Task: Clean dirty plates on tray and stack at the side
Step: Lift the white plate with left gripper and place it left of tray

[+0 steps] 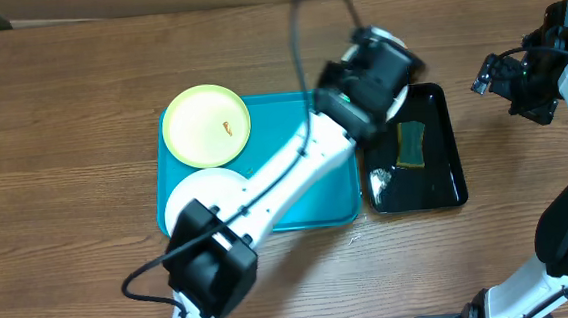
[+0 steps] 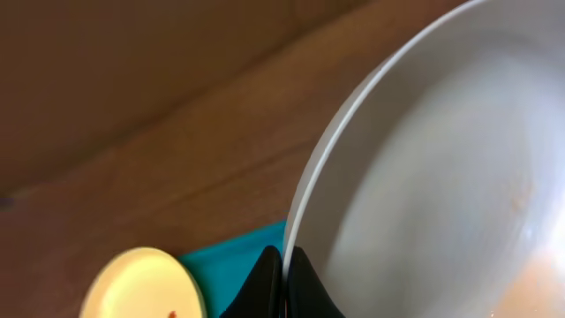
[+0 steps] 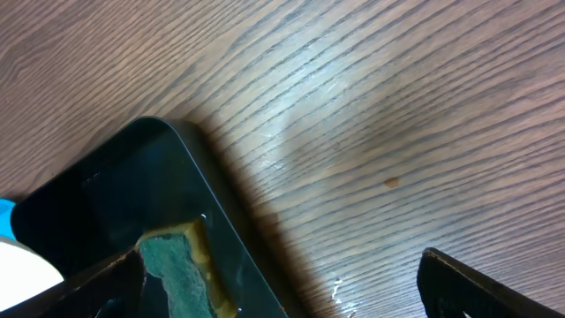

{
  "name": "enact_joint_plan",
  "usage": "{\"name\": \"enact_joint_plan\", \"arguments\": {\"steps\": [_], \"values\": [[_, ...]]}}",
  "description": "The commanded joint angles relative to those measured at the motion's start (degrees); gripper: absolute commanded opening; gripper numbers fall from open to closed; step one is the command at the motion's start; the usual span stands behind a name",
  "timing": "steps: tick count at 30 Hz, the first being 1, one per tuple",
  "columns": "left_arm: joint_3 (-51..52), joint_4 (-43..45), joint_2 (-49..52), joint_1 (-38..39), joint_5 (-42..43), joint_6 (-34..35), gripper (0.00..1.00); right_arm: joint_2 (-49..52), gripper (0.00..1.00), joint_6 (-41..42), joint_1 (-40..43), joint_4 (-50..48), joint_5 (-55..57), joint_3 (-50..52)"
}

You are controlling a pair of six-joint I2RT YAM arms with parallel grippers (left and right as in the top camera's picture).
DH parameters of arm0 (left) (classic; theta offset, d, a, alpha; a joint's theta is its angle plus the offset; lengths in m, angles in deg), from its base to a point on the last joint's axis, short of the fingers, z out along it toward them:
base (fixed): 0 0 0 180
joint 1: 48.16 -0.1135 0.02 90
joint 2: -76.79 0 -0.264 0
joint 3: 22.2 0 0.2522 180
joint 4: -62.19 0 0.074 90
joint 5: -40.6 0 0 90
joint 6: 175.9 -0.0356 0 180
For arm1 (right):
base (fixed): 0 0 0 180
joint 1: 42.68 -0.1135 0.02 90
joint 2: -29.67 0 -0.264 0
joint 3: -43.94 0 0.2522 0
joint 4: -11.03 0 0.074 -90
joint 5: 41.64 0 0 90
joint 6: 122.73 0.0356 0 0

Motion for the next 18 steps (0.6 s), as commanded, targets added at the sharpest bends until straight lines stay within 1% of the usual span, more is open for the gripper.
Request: {"name": "enact_joint_plan", "arguments": {"steps": [1,4,8,18], "values": [[-1.55,3.89,0.52,4.09,-15.56,-8.28,0.04,-1.55,1.0,0.17,0.15,-0.33,-0.07,-1.31],[-1.55,9.07,0.52,6.84,-21.51,-12.83,0.04,-1.55,1.0,0.17,0.15,-0.33,-0.07,-1.31],[-1.55,12.92,0.52,7.96,-24.22,-15.52,0.04,-1.55,1.0,0.17,0.15,-0.33,-0.07,-1.31],[-1.55,14.01,0.52,7.85,-25.0,-15.47,0.04,-1.55,1.0,0.17,0.15,-0.33,-0.07,-1.31]]}}
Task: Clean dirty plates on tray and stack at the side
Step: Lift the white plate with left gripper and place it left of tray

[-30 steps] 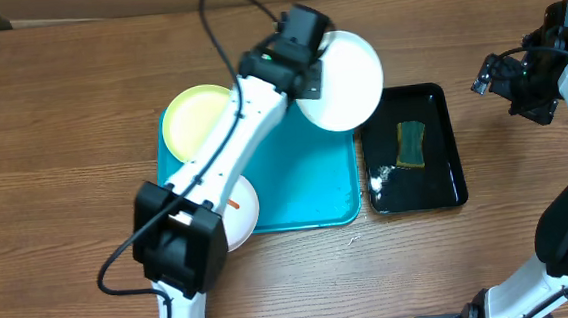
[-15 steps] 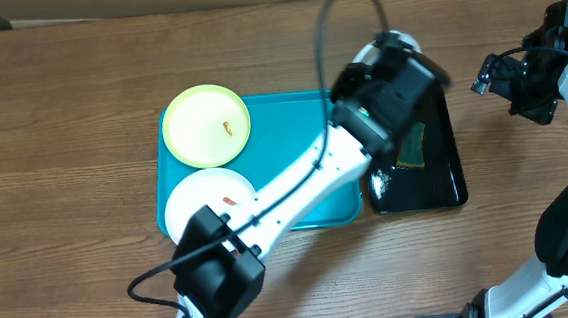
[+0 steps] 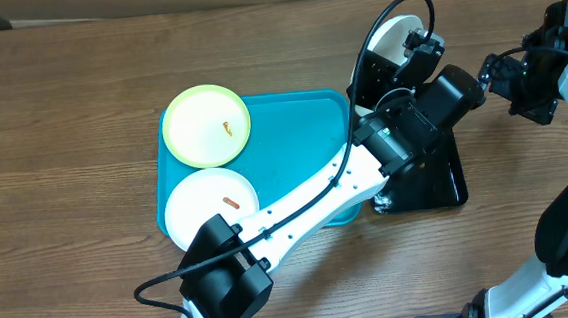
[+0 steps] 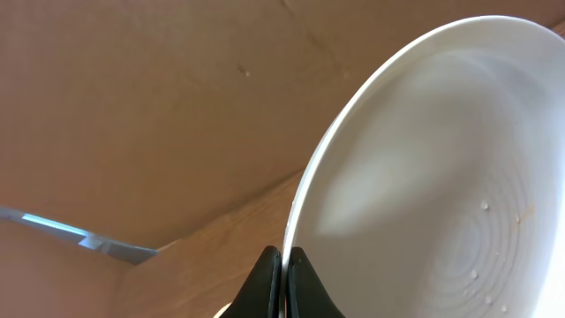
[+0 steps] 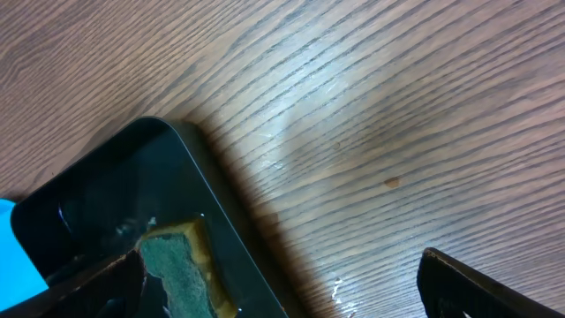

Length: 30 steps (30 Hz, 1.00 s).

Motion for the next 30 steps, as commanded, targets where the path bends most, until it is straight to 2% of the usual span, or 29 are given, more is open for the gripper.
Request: {"name": "enact_joint_plan", "arguments": {"steps": [1,6,9,12,13,16,18,21,24,26,30], "values": [[-1.4,0.46,0.46,-0.31,-2.45,-0.63,0.04,-1.55,1.0,0.17,0.15,-0.28,-0.09,-1.31],[-1.4,-1.49,0.46,-0.92,2.36,-0.37,0.04,-1.55,1.0,0.17,0.15,-0.28,-0.09,-1.31],[-1.4,-6.21,0.46,-2.36,12.17,1.84,0.04,-1.55,1.0,0.17,0.15,-0.28,-0.09,-1.31],[-2.08,-12.41,0.33,-4.79,24.2,8.44,0.04,-1.55,1.0,0.17,0.15,-0.28,-0.09,-1.31],[-2.86,-15.63,0.07,-7.17,32.09,12.68,0.04,-1.55,1.0,0.17,0.15,-0.28,-0.09,-1.31],[-4.92,-19.54,-0.44,-12.87,45.44,18.56,0.04,-1.55,1.0,0.17,0.15,-0.28,-0.09,-1.31],[-7.06,-22.05,-0.44,-17.66,55.23,21.16,0.04,-1.55,1.0,0.17,0.15,-0.28,-0.09,-1.31],[-10.03,-25.16,-0.44,-27.28,75.43,23.93,0.04,-1.55,1.0,0.17,0.15,-0.28,-0.09,-1.31],[-10.84,-26.23,-0.44,-36.85,92.17,26.47,0.04,-1.55,1.0,0.17,0.15,-0.28,-0.09,-1.31],[-10.82,-26.69,-0.42,-43.78,97.74,27.93,0.04,-1.55,1.0,0.17,0.15,-0.28,-0.09,-1.31],[-10.82,-30.05,-0.42,-56.26,96.39,28.74,0.04,-1.55,1.0,0.17,0.15,-0.28,-0.09,-1.31]]}}
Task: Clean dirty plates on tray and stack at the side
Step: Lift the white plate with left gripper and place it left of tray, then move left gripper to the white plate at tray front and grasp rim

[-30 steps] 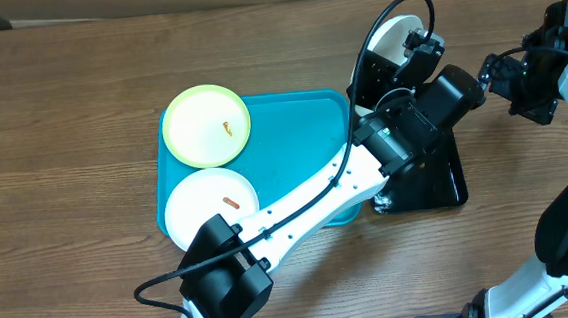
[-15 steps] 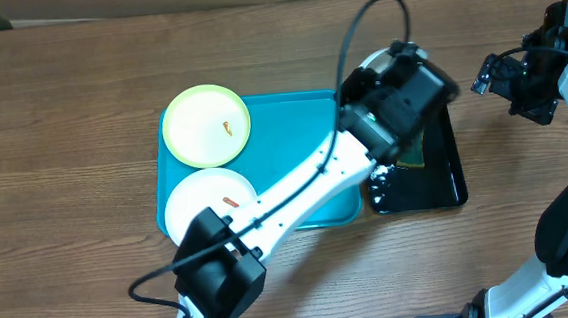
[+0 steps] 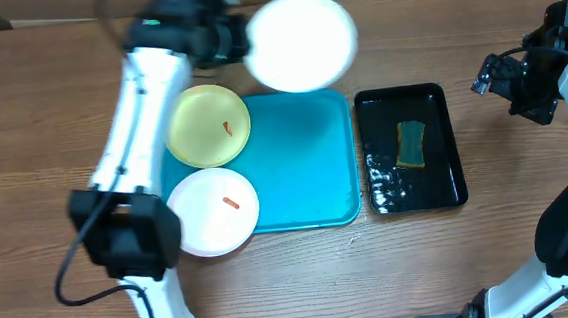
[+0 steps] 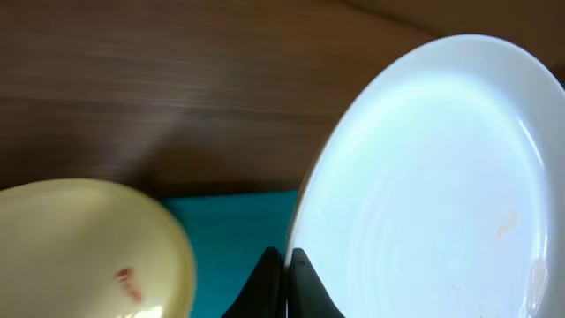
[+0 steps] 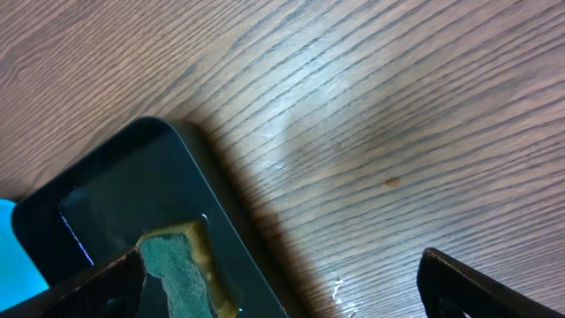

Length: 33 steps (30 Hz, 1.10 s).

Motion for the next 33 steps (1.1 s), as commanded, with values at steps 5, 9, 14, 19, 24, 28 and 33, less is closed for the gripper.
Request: {"name": "enact_joint_plan", "arguments": {"steps": [5,9,14,19,24,28,33], "values": [[-1.31,-8.74,-0.48,-17.77,-8.83,2.43,0.04,-1.55,1.0,0.17,0.15,-0.31,-0.09,-1.31],[-1.27,-13.35,-0.48,-22.03,-20.63,2.27,0.04,-1.55,1.0,0.17,0.15,-0.31,-0.09,-1.31],[-1.01,-16.46,-0.48,-26.16,-31.63,2.97,0.04,-1.55,1.0,0.17,0.15,-0.31,-0.09,-1.31],[-0.57,-16.79,-0.48,-27.63,-38.1,2.95,0.04,-1.55,1.0,0.17,0.15,-0.31,-0.09,-1.31],[2.43,-15.76,-0.46,-28.22,-45.24,4.57,0.04,-1.55,1.0,0.17,0.15,-0.31,-0.09,-1.31],[6.84,-13.77,-0.46,-28.96,-45.46,4.7,0.04,-1.55,1.0,0.17,0.15,-0.31,-0.09,-1.31],[14.05,-8.55,-0.46,-29.99,-48.41,4.85,0.04,-1.55,1.0,0.17,0.15,-0.31,-0.09,-1.31]]}}
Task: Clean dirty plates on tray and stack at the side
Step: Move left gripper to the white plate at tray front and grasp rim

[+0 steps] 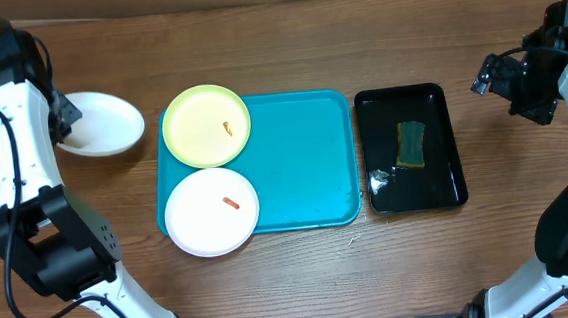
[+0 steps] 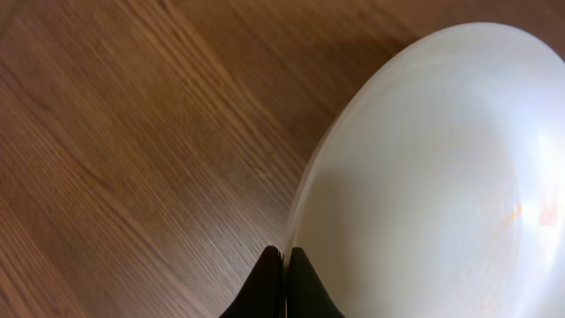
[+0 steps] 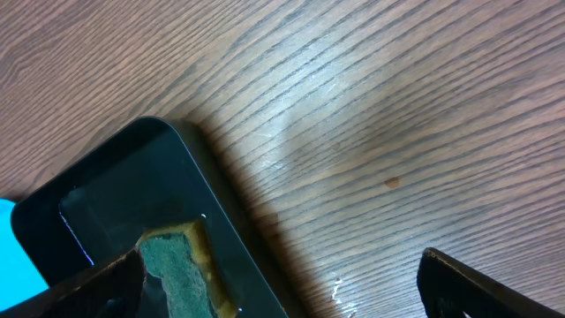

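Observation:
A clean white plate lies low over the wood at the far left of the table, with my left gripper shut on its left rim; the wrist view shows the plate pinched between the closed fingers. On the teal tray sit a yellow-green plate with an orange scrap and a white plate with a red scrap. My right gripper stands open above the wood to the right of the black basin.
A black water basin right of the tray holds a green and yellow sponge, seen also as the sponge in the right wrist view. Bare wood surrounds the tray on all sides.
My left gripper has carried the white plate from above the tray's top edge to the far left of the table, low over the wood. The right arm has not moved.
My left gripper held the white plate over the black basin. Then it had it tilted up behind the basin. Later the plate was above the tray's far edge, and now it is at the table's left side, beside the tray.

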{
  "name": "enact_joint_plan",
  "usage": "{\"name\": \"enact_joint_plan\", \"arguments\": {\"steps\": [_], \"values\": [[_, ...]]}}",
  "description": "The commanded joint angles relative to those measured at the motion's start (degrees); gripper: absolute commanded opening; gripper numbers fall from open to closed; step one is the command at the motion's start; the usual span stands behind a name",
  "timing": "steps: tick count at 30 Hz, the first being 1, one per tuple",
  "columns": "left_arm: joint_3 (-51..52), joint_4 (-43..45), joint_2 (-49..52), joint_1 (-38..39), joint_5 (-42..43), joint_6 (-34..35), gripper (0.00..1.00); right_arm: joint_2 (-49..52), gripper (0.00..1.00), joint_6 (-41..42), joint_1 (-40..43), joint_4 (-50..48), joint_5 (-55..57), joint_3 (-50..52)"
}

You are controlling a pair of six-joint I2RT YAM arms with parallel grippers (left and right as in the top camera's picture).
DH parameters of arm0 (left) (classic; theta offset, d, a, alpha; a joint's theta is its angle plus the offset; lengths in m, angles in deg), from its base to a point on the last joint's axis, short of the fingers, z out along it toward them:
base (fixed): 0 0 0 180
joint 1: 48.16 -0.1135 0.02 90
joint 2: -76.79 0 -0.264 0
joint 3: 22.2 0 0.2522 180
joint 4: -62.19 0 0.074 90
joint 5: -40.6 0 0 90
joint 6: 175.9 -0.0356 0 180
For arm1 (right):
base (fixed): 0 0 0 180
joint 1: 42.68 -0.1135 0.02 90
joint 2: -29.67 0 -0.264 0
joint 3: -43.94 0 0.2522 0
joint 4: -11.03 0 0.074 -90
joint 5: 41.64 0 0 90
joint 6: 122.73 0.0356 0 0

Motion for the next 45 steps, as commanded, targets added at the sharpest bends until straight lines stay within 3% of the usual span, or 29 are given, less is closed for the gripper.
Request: {"name": "enact_joint_plan", "arguments": {"steps": [1,7,13,15,16,17,21,24,33,38,45], "values": [[4.55,2.73,-0.46,-1.4,-4.44,1.57,0.04,-1.55,1.0,0.15,0.15,-0.26,-0.07,-1.31],[8.79,7.15,-0.46,-2.19,-4.42,0.66,0.05,-1.55,1.0,0.15,0.15,-0.26,-0.07,-1.31],[8.81,8.0,-0.46,-2.14,4.68,-4.83,0.17,-1.55,1.0,0.15,0.15,-0.26,-0.07,-1.31],[8.79,7.85,-0.46,-2.12,7.67,-7.54,0.56,-1.55,1.0,0.15,0.15,-0.26,-0.07,-1.31],[8.79,7.65,-0.46,-2.12,9.46,-9.07,0.87,-1.55,1.0,0.15,0.15,-0.26,-0.07,-1.31],[8.72,7.37,-0.46,-2.12,12.79,-11.41,1.0,-1.55,1.0,0.15,0.15,-0.26,-0.07,-1.31],[6.8,0.79,-0.48,-2.1,30.36,-15.61,1.0,-1.55,1.0,0.15,0.15,-0.26,-0.07,-1.31],[6.64,-5.42,-0.59,-1.55,35.19,-15.58,0.92,-1.55,1.0,0.15,0.15,-0.26,-0.07,-1.31],[8.46,-12.92,-0.59,4.79,33.35,-15.61,0.78,-1.55,1.0,0.15,0.15,-0.26,-0.07,-1.31],[9.31,-16.37,-0.87,10.25,24.22,-11.69,0.7,-1.55,1.0,0.15,0.15,-0.26,-0.07,-1.31],[18.82,-12.9,-10.16,18.03,19.67,-7.5,0.7,-1.55,1.0,0.15,0.15,-0.26,-0.07,-1.31]]}}
